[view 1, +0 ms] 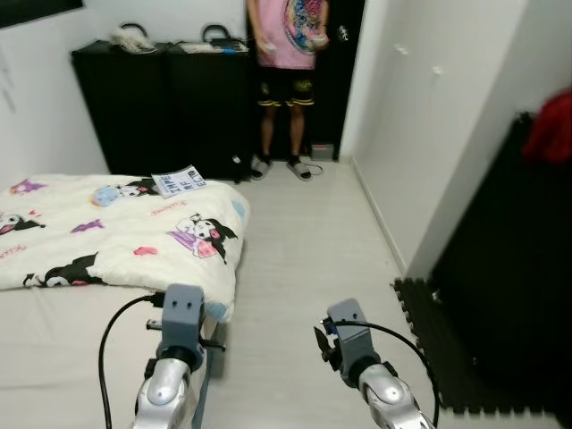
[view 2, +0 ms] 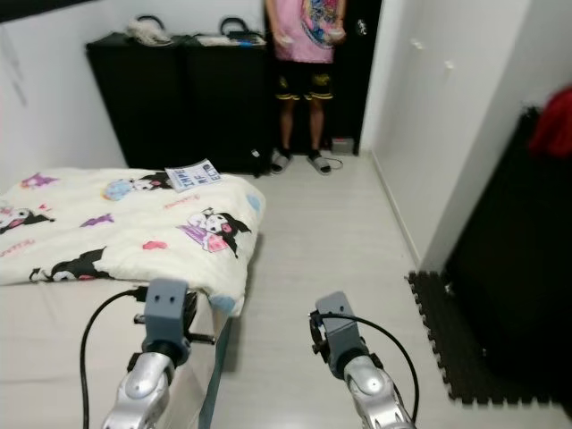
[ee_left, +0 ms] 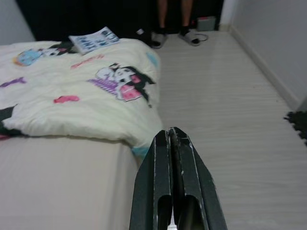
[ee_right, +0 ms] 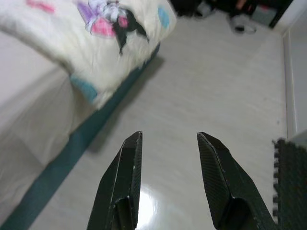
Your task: Clean up the room
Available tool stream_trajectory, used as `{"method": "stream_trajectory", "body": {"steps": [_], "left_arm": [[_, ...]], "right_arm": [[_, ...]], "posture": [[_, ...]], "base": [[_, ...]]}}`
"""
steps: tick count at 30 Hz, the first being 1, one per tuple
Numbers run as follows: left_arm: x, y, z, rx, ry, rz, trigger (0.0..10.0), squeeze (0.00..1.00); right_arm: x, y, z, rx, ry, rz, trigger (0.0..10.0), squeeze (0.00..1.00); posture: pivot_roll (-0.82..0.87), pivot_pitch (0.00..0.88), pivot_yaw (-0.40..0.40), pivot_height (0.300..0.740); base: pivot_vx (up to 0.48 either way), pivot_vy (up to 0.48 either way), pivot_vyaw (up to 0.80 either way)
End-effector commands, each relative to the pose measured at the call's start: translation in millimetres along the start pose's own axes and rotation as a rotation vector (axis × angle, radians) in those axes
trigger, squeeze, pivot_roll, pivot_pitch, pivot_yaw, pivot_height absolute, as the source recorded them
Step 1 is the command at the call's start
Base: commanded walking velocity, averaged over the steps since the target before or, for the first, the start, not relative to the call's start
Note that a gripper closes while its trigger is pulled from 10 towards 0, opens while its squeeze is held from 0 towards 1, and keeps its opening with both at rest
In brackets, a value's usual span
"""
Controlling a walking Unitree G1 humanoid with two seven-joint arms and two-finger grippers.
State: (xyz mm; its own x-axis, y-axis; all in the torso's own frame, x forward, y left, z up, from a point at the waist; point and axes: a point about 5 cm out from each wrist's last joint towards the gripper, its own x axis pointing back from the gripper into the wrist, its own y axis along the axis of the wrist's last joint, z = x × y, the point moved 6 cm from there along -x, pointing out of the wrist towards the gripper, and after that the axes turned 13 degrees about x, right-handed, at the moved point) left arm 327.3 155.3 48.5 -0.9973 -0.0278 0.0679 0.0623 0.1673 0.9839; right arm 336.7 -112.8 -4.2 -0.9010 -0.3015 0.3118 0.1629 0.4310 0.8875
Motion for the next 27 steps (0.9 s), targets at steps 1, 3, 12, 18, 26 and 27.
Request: {"method": "stream_trajectory", "body": {"steps": [1,3,12,18,26,27], "left_arm": [[2.2,-4.0,7.0,-0.005,0.016,0.017,10.0,0.0],[2.3,-4.0,6.6,-0.004,0.015,0.017,10.0,0.0],[2.9,-4.3,4.7,-0.008,0.006,0.016,10.0,0.0],[2.8,-3.7,4.8,-0.008,0.006,0.015,10.0,0.0],[3.2,-3.7,6.3,-0.013,0.007,0.017,10.0,0.0],[3.2,-3.7,6.3,-0.014,0.006,0.018,10.0,0.0]], "right_arm": [[1.2,-3.5,9.1,-0.015,0.023,0.009,10.0,0.0],[1.3,-3.0,9.8,-0.017,0.028,0.007,10.0,0.0],[1.9,-3.4,12.1,-0.019,0.037,0.006,10.0,0.0],[1.4,-2.9,11.9,-0.018,0.037,0.006,10.0,0.0],[1.2,-2.9,13.1,-0.018,0.041,0.008,10.0,0.0],[1.2,-2.9,13.2,-0.018,0.041,0.008,10.0,0.0]], "posture": [[-0.01,0.0,-0.055,0.74],[-0.01,0.0,-0.055,0.74],[-0.01,0.0,-0.056,0.74],[-0.01,0.0,-0.058,0.74],[-0.01,0.0,-0.055,0.74],[-0.01,0.0,-0.055,0.74]], "base": [[0.307,0.0,0.0],[0.307,0.0,-0.4],[0.307,0.0,-0.6],[0.306,0.0,0.0],[0.307,0.0,0.0],[0.307,0.0,0.0]]}}
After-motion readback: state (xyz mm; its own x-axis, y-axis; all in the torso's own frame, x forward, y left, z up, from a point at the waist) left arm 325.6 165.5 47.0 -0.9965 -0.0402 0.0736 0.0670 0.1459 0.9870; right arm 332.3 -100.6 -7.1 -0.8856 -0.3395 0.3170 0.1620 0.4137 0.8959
